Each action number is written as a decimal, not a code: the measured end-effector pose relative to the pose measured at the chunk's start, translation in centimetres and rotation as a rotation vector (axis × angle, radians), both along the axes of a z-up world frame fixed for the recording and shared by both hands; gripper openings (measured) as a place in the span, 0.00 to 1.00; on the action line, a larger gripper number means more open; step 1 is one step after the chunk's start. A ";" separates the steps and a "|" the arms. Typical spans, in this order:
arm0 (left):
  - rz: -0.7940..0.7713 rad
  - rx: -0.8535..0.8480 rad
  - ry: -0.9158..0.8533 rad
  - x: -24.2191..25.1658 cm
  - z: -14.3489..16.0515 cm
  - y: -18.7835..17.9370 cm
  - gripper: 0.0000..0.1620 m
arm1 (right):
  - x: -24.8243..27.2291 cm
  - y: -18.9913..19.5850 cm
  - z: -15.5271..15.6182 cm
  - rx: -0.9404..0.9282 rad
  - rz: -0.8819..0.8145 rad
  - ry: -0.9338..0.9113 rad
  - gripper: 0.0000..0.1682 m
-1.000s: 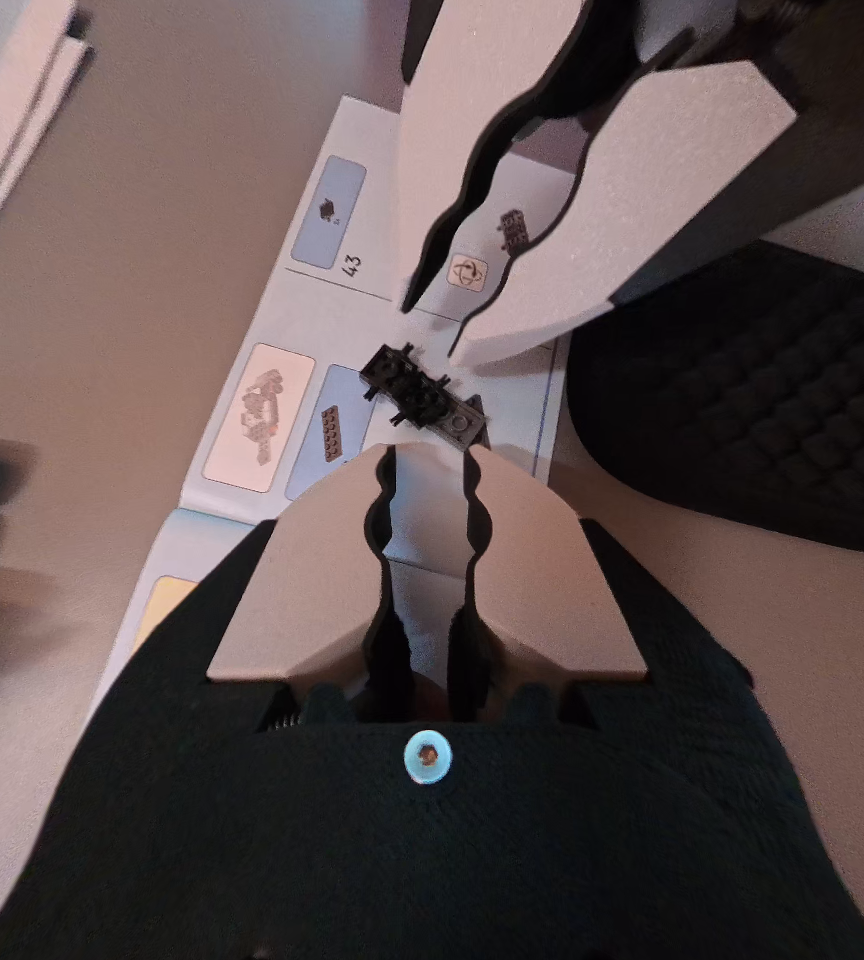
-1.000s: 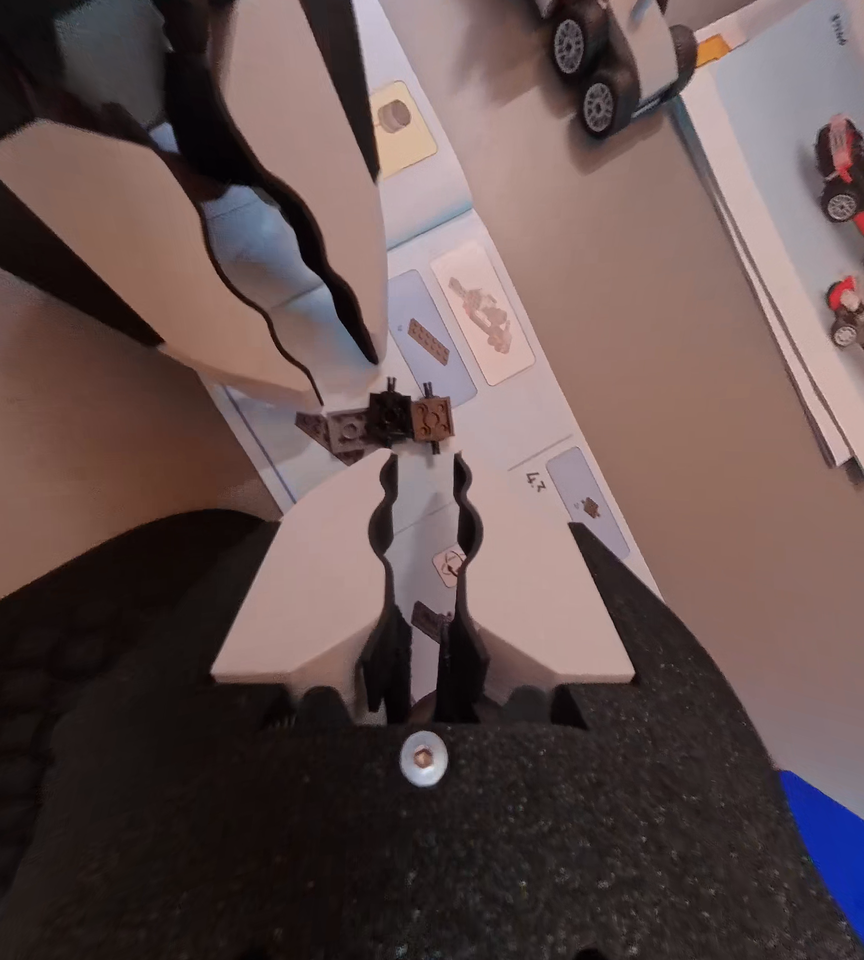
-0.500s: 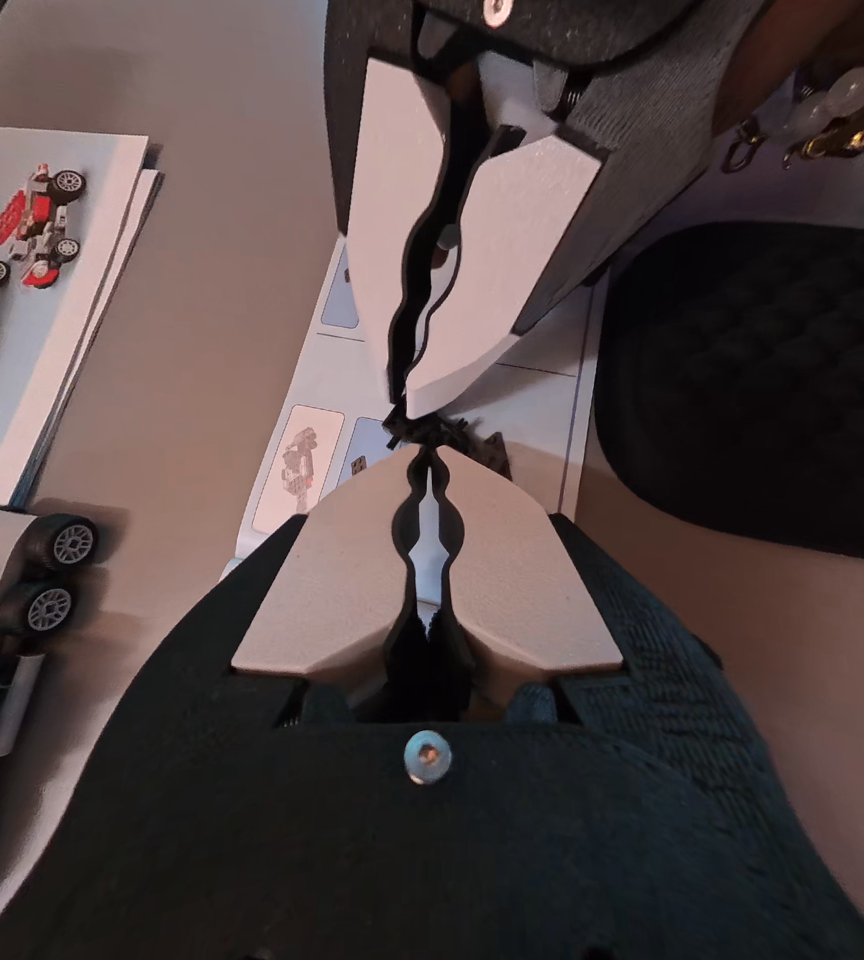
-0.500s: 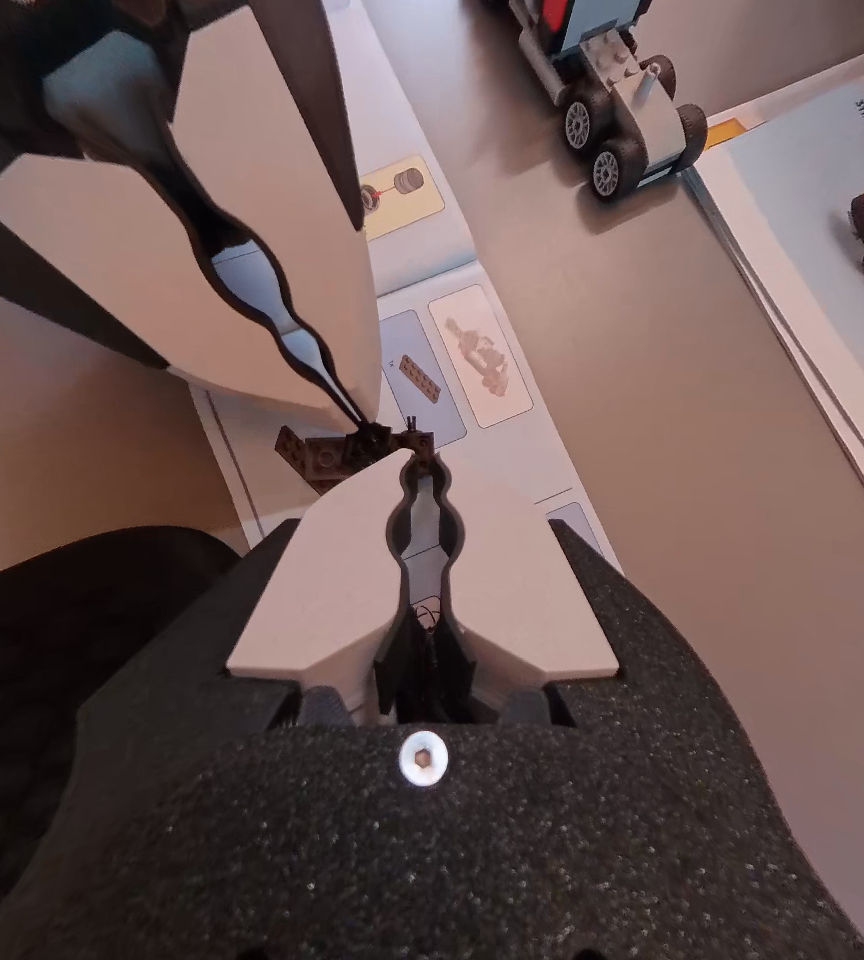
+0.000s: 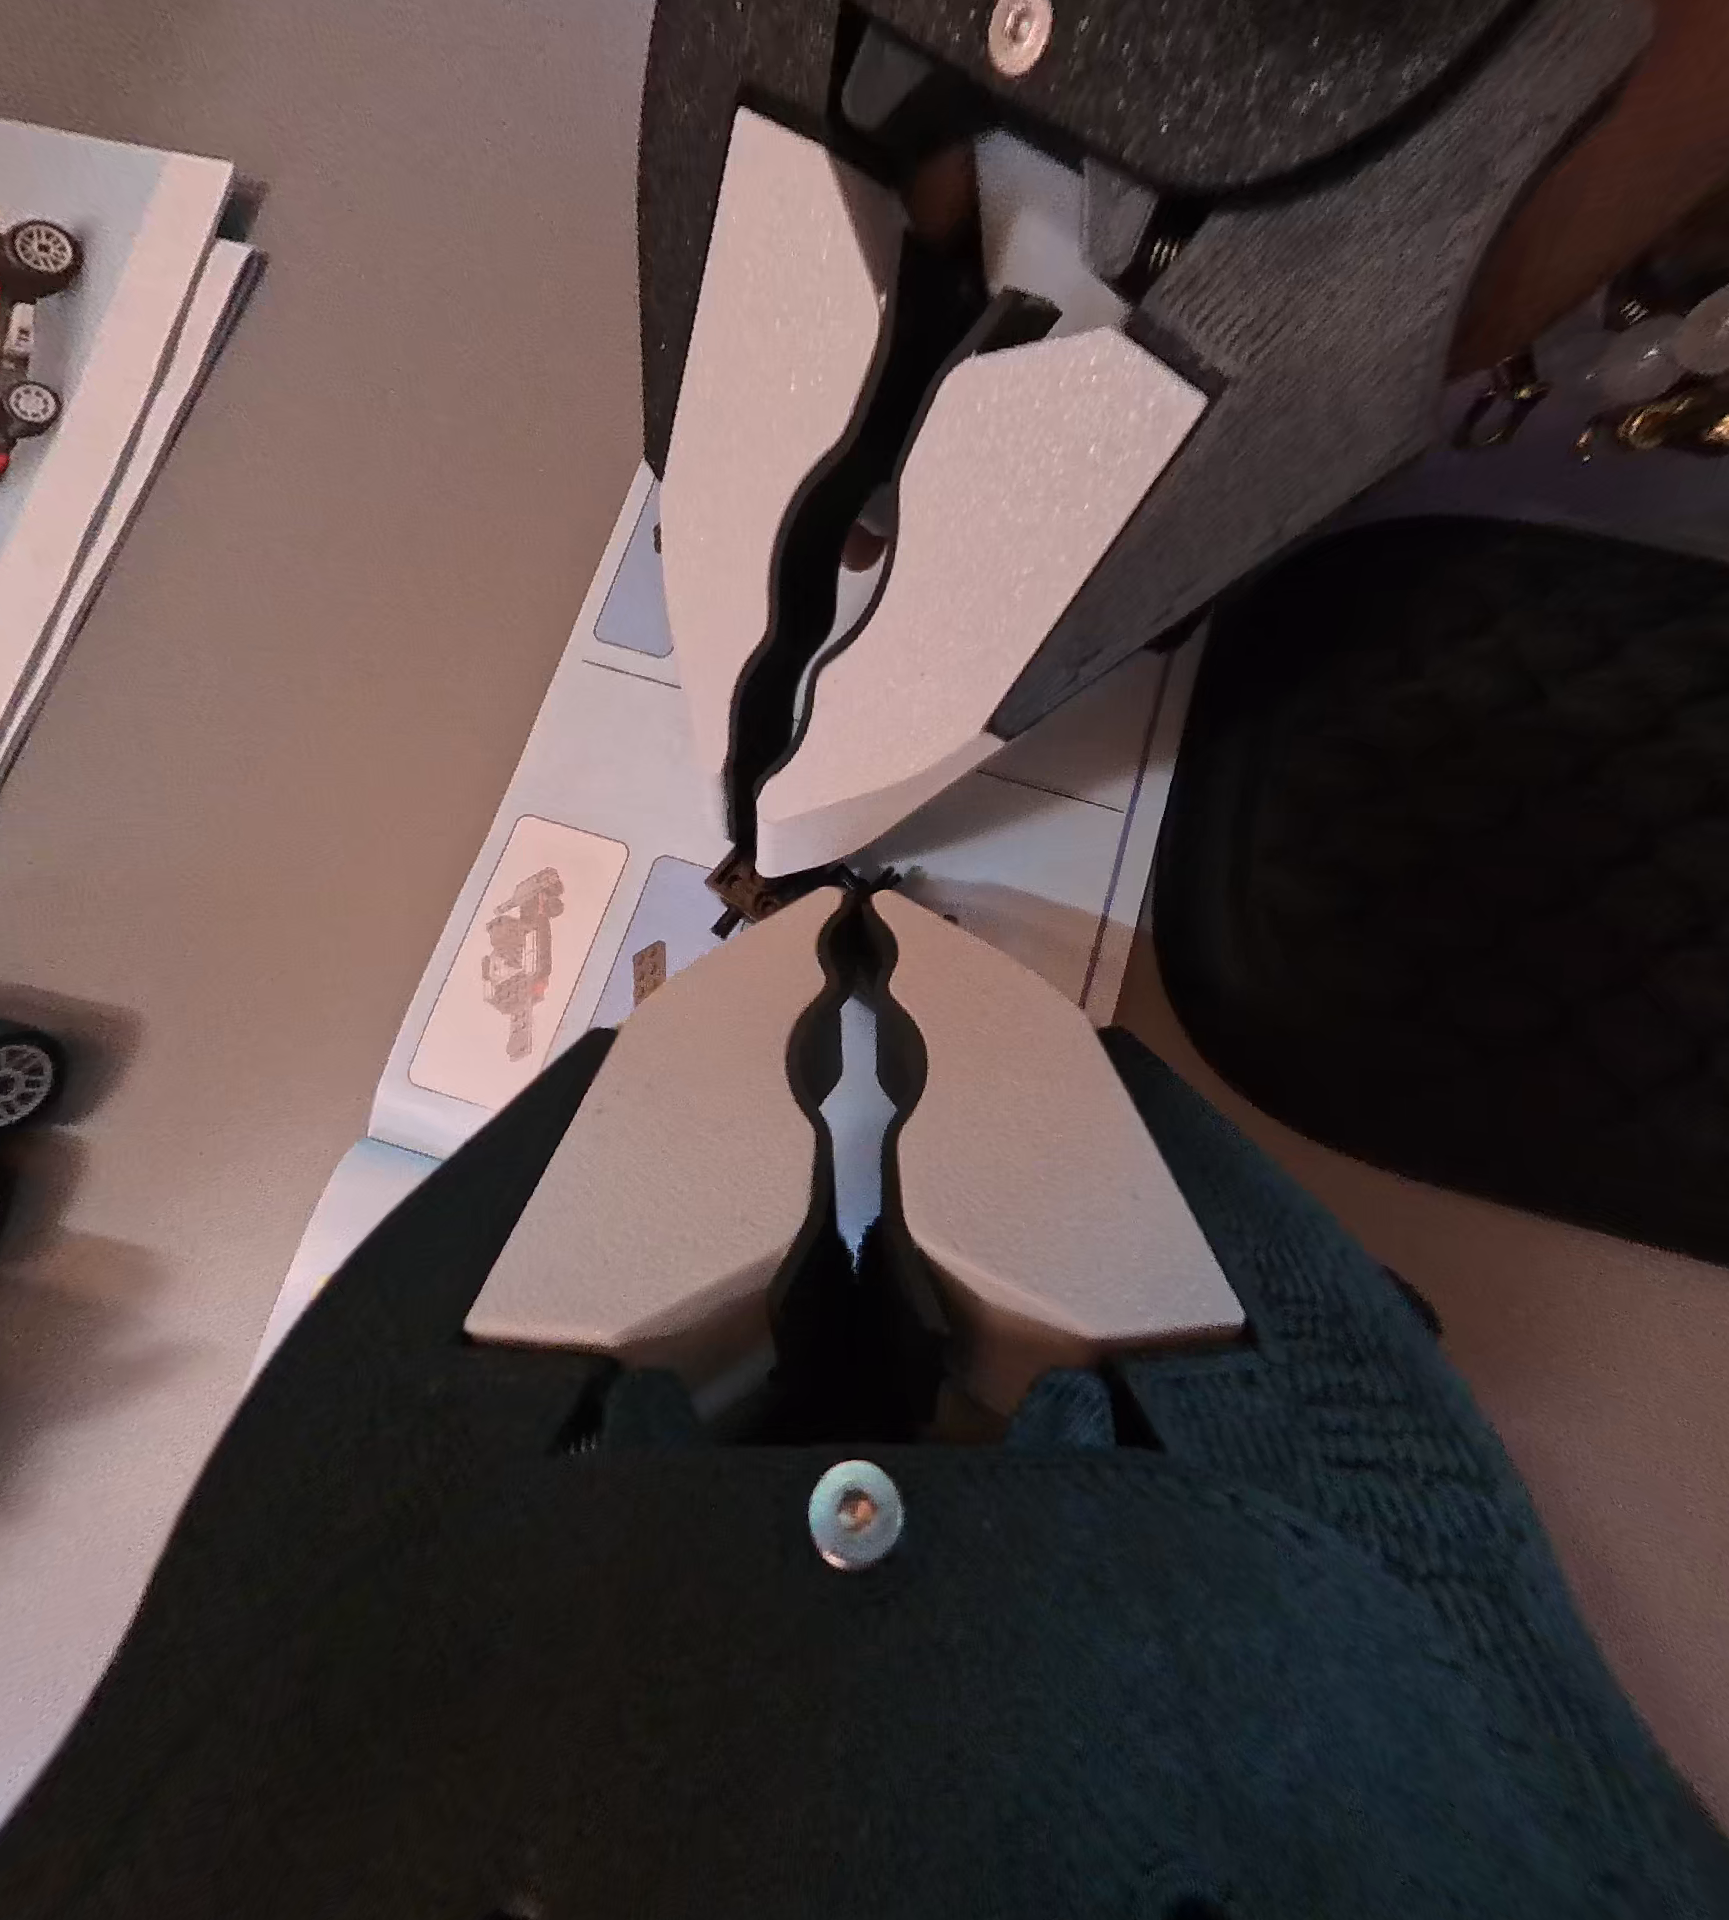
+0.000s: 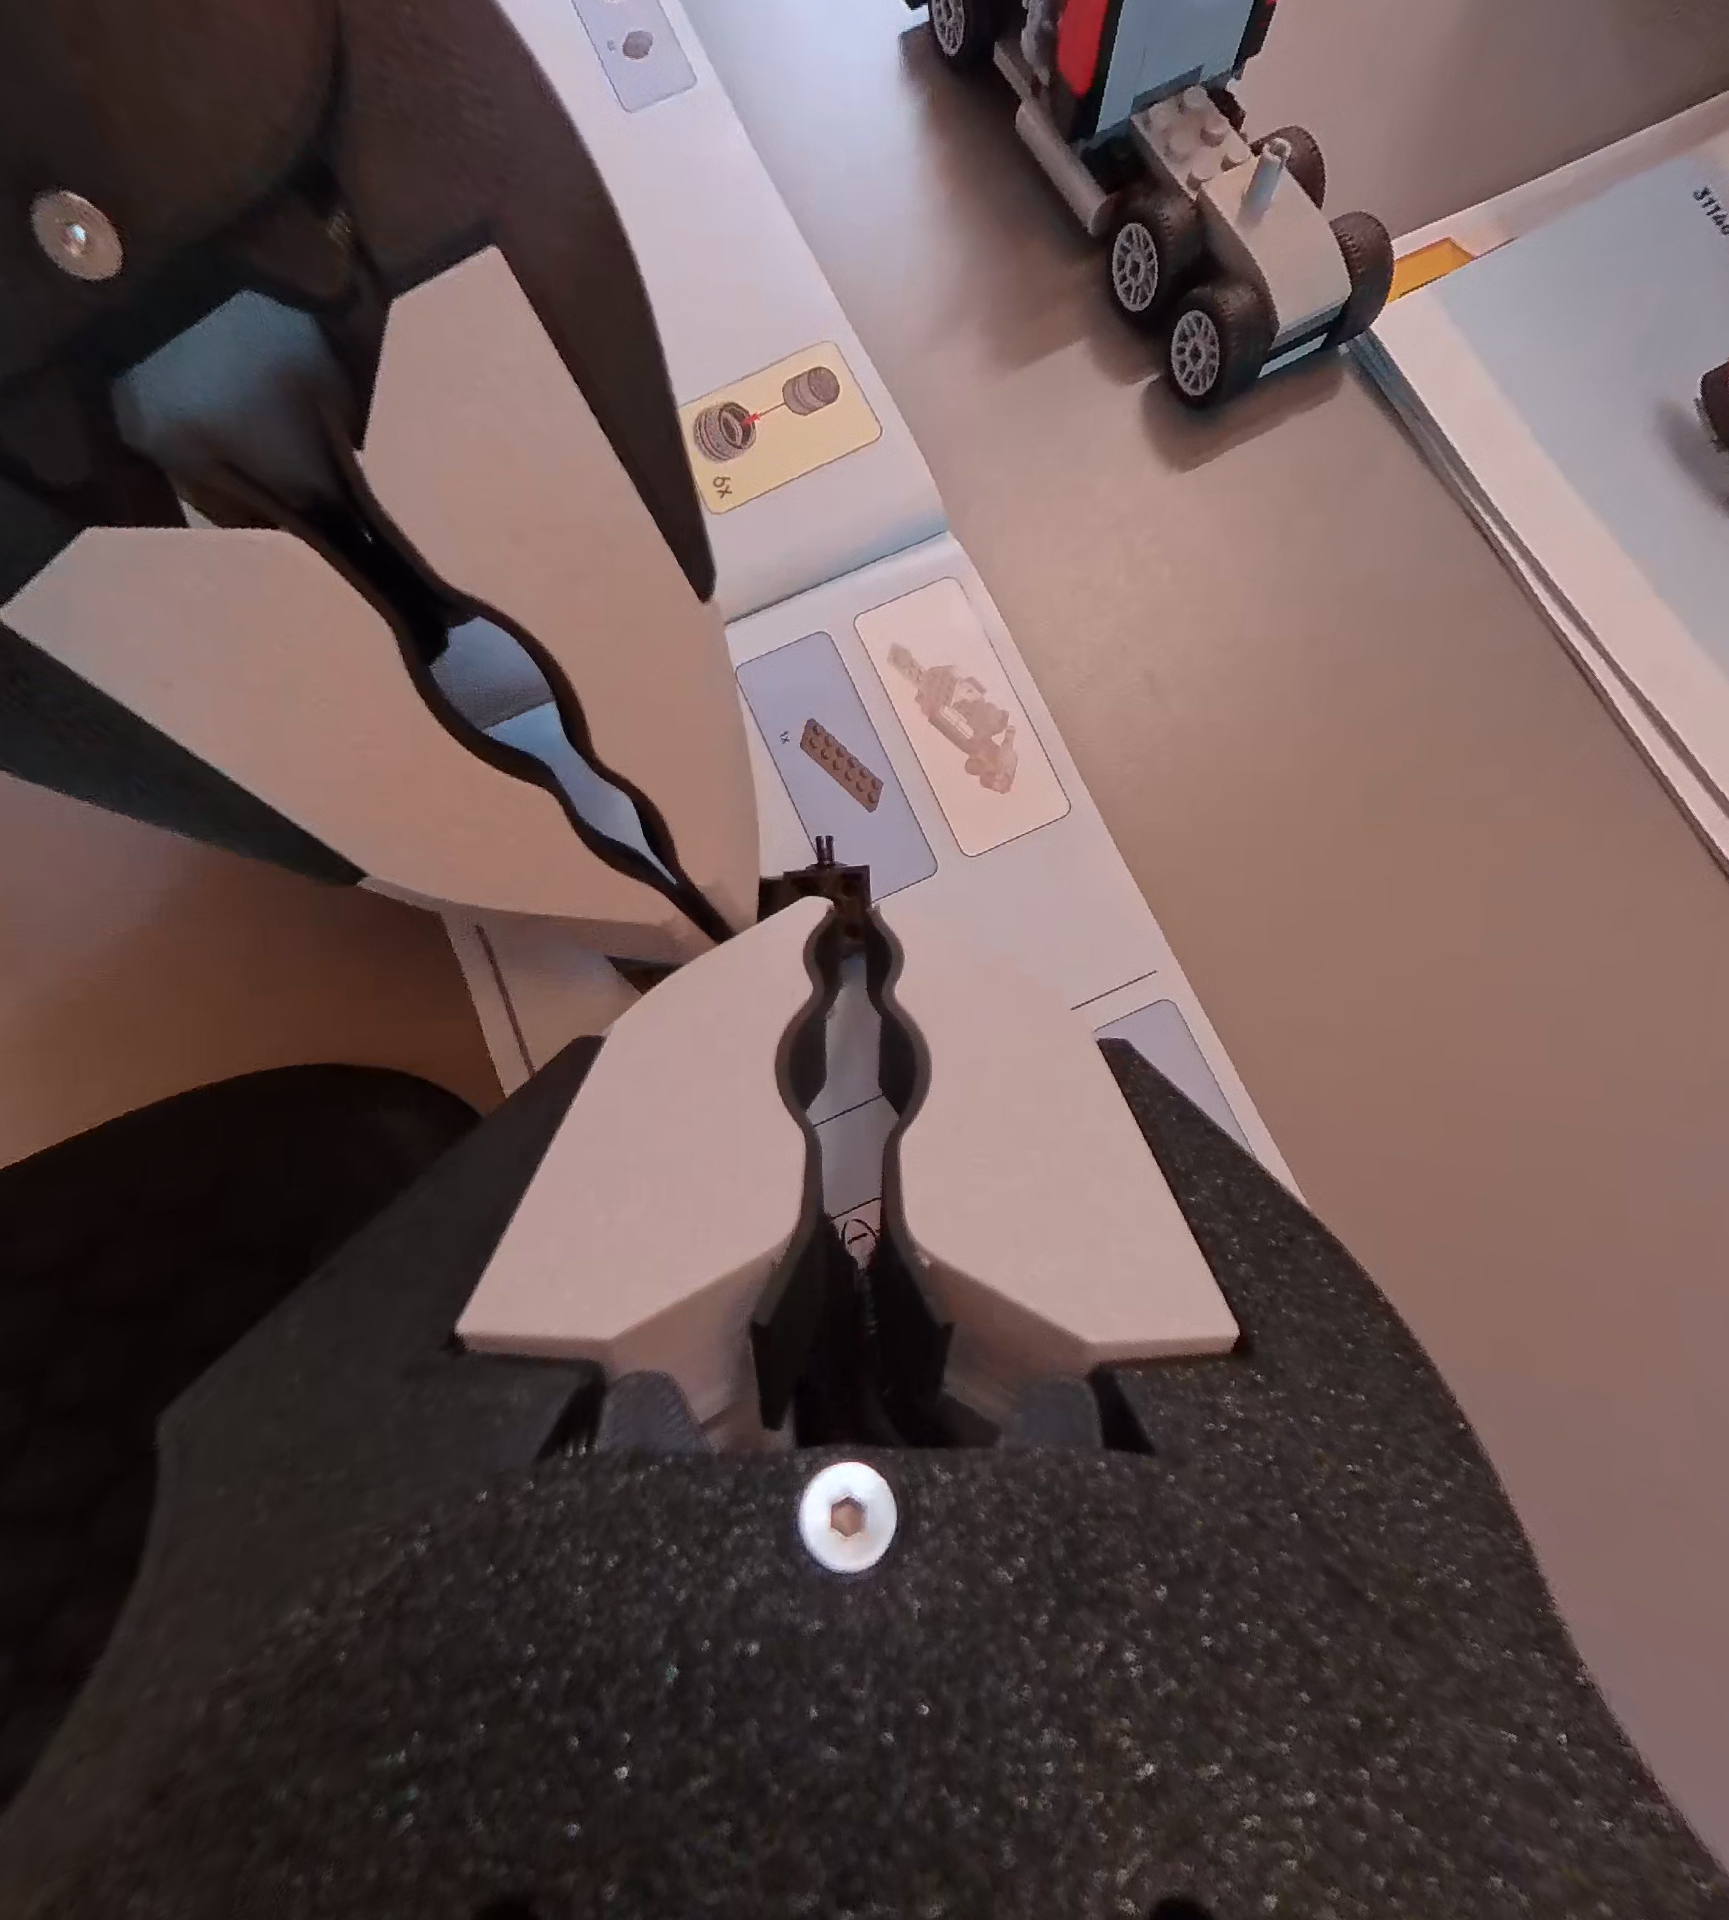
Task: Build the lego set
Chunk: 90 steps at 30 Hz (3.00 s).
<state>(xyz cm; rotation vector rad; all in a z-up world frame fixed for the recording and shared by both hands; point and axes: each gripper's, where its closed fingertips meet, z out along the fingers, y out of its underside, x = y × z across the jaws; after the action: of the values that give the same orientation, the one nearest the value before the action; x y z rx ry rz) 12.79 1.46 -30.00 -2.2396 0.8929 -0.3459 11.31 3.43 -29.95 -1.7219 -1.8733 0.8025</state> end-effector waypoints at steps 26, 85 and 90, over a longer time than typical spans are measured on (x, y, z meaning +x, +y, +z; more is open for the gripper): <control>-0.015 -0.072 -0.122 -0.1 -0.3 0.0 0.01 | 0.1 0.0 -0.1 0.044 0.035 -0.053 0.02; -0.201 0.151 -0.041 -1.8 1.1 -0.5 0.02 | 0.1 -2.0 1.0 0.104 0.110 -0.141 0.05; -0.209 0.105 -0.054 -1.5 0.1 -0.7 0.01 | 0.0 -1.9 -0.3 0.098 0.083 -0.211 0.06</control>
<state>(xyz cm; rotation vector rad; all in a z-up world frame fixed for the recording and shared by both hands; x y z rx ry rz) 11.31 0.76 -29.90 -2.0364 1.0940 -0.4424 11.31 1.51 -30.20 -1.7343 -2.0986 0.5668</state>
